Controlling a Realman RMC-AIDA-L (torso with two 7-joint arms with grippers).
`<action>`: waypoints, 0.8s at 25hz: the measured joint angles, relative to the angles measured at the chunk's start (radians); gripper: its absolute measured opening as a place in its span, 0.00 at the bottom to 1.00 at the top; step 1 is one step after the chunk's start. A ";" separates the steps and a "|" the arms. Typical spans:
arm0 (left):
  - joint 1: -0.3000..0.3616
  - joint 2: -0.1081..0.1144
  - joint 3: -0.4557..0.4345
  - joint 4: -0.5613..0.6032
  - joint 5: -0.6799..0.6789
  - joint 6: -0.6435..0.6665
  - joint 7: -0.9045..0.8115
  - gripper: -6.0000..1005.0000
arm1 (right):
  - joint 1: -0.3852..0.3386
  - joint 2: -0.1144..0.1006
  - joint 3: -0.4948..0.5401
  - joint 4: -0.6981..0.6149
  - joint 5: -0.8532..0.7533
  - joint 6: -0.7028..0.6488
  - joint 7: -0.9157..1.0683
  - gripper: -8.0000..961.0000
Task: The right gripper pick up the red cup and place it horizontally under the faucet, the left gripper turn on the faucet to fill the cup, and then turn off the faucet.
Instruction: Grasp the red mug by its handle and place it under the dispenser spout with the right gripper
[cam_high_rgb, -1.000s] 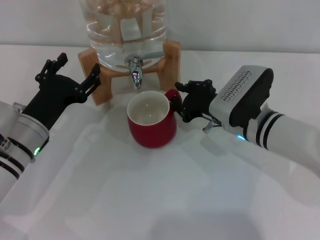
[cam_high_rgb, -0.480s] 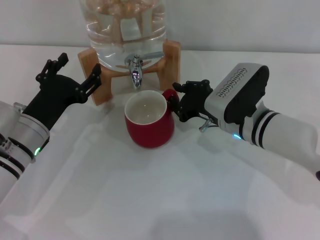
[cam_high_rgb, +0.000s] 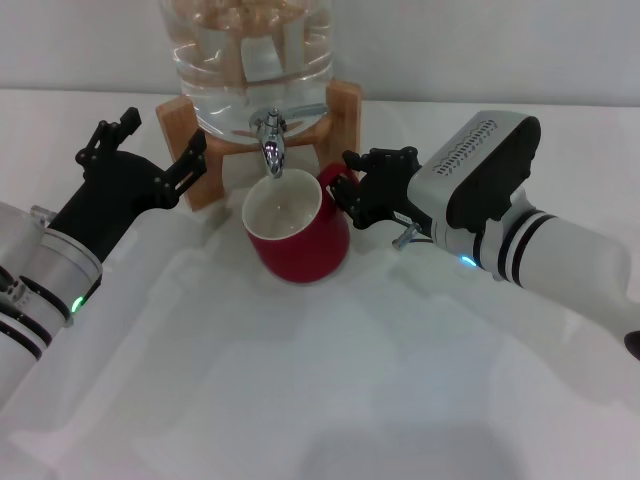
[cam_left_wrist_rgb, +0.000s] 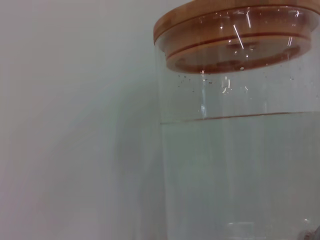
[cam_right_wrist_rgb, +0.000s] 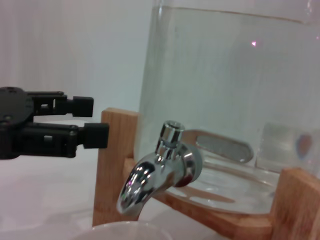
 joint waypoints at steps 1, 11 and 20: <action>0.000 0.000 0.000 0.000 0.000 0.000 0.000 0.87 | 0.001 0.000 0.000 0.000 0.003 0.000 0.000 0.29; 0.000 0.000 0.000 0.000 0.002 0.000 0.000 0.87 | 0.008 0.000 0.002 -0.005 0.045 0.012 0.000 0.29; -0.001 0.000 0.014 0.004 0.002 0.000 -0.001 0.87 | 0.005 0.000 0.002 -0.012 0.066 0.018 0.000 0.29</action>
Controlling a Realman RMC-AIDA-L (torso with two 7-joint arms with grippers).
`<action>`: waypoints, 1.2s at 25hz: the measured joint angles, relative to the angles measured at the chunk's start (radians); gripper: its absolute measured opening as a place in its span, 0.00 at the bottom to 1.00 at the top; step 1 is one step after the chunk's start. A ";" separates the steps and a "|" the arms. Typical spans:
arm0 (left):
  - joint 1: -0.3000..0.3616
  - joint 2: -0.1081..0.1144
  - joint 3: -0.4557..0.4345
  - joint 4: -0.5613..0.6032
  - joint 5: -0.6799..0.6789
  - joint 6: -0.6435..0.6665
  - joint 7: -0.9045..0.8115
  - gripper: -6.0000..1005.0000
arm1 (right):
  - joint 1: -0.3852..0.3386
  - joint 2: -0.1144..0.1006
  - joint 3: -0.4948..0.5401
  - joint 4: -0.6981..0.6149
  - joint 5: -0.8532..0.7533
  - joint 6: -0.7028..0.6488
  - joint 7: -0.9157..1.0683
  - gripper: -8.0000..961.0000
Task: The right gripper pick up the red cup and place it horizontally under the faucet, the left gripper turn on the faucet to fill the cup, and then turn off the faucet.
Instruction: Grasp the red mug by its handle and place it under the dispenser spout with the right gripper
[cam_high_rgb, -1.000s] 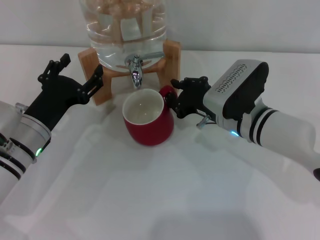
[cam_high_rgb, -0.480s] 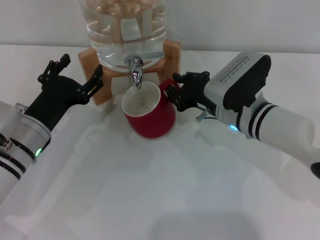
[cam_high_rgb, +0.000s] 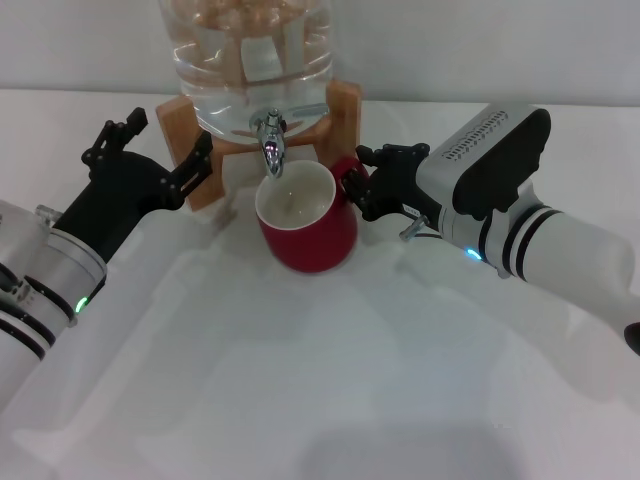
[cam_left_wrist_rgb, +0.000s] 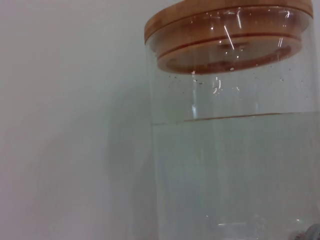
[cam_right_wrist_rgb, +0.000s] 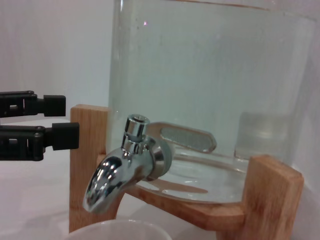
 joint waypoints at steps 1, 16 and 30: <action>0.000 0.000 0.001 0.000 0.000 0.000 0.000 0.87 | 0.000 0.000 0.000 0.000 0.000 0.000 0.000 0.29; 0.000 0.000 0.012 0.001 -0.001 0.000 -0.003 0.87 | 0.000 0.000 -0.011 0.002 -0.009 0.001 -0.006 0.30; 0.000 0.000 0.013 0.003 -0.001 0.000 -0.003 0.87 | 0.004 0.000 -0.024 0.006 -0.012 0.004 -0.004 0.34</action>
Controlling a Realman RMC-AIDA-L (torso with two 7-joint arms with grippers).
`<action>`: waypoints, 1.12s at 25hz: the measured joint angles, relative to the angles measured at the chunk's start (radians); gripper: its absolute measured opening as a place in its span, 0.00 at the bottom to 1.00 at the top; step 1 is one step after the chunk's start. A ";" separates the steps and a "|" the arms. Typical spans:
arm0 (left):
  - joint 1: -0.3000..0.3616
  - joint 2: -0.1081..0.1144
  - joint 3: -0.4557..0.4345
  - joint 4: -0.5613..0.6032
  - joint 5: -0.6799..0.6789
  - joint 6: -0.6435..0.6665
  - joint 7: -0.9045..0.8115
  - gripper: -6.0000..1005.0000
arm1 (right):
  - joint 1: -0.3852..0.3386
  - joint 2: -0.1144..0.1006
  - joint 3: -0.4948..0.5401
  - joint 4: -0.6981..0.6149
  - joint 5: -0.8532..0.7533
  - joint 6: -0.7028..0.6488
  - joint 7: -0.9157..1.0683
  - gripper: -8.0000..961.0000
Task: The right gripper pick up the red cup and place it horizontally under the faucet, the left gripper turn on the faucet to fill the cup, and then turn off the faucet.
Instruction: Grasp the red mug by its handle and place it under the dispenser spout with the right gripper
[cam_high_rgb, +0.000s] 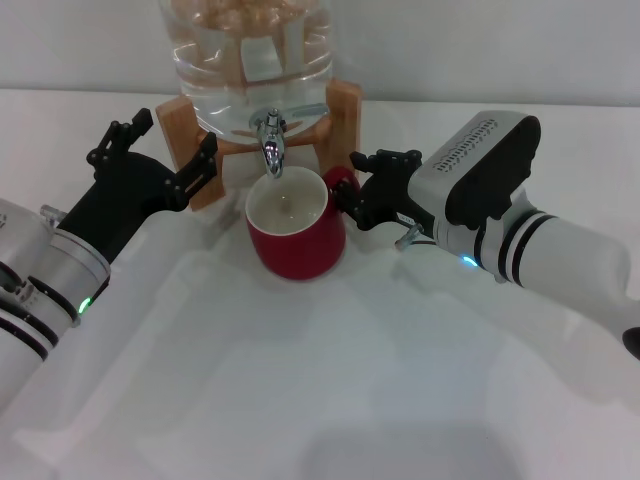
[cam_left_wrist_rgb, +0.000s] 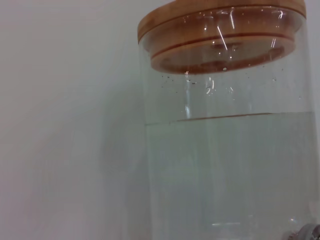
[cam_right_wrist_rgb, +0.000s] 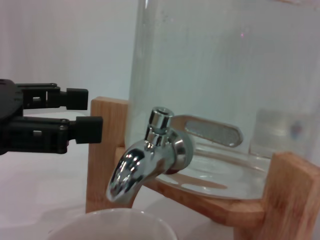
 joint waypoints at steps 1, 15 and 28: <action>0.000 0.000 0.000 0.000 0.000 0.000 0.000 0.87 | 0.000 0.000 0.001 0.000 0.001 0.000 0.000 0.35; 0.000 0.000 0.007 0.001 0.000 0.000 -0.001 0.87 | -0.003 0.000 0.024 -0.012 0.052 0.022 0.005 0.38; -0.002 0.000 0.014 0.002 0.000 0.000 -0.001 0.87 | -0.004 0.000 0.013 -0.006 0.043 0.026 -0.001 0.38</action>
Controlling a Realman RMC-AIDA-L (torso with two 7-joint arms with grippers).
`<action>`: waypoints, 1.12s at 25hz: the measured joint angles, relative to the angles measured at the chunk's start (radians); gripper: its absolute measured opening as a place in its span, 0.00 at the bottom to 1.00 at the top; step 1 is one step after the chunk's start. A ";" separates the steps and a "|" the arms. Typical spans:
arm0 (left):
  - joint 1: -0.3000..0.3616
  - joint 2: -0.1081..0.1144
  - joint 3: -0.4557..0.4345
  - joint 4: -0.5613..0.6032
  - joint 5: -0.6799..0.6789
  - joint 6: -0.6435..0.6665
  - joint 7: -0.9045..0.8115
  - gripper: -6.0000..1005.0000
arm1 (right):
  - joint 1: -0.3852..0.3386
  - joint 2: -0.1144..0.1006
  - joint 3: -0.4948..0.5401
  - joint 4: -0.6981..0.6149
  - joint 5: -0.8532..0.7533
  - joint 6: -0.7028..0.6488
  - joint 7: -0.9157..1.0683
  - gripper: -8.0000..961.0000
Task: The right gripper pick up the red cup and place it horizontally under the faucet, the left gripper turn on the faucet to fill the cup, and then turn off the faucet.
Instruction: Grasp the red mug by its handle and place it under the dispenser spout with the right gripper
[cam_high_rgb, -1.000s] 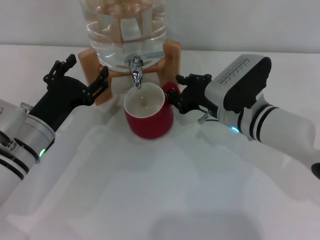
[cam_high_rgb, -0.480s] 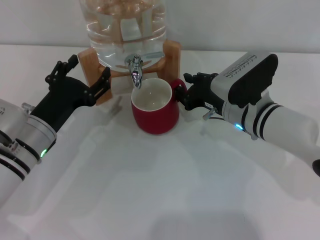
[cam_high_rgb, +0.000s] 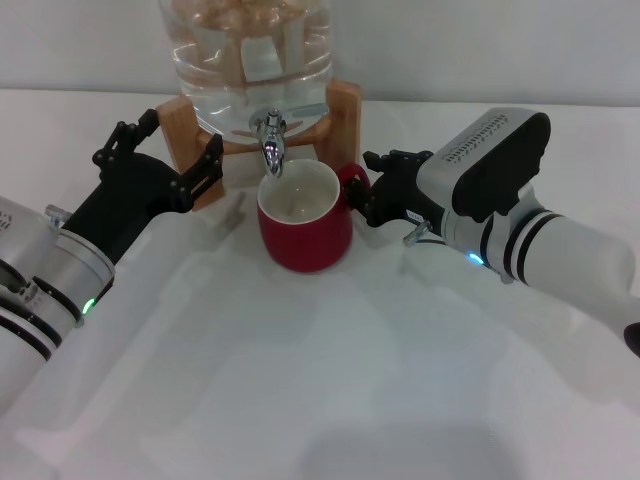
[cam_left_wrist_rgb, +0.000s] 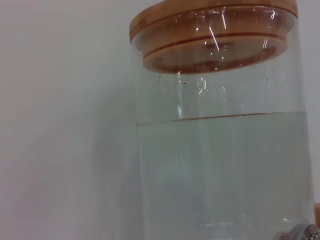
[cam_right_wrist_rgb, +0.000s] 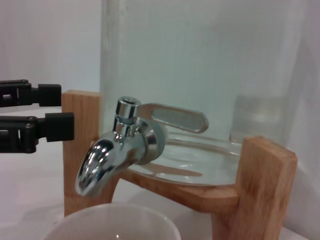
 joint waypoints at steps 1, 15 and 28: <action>0.000 0.000 0.000 0.000 0.000 0.000 0.000 0.87 | 0.000 0.000 -0.001 0.001 0.000 0.001 -0.001 0.38; 0.000 0.000 0.010 -0.001 0.000 0.000 0.000 0.87 | 0.002 0.000 -0.016 0.011 -0.002 0.006 0.000 0.39; 0.006 0.000 -0.010 -0.004 0.000 0.000 0.004 0.87 | 0.002 0.000 -0.025 0.017 -0.002 0.003 -0.002 0.39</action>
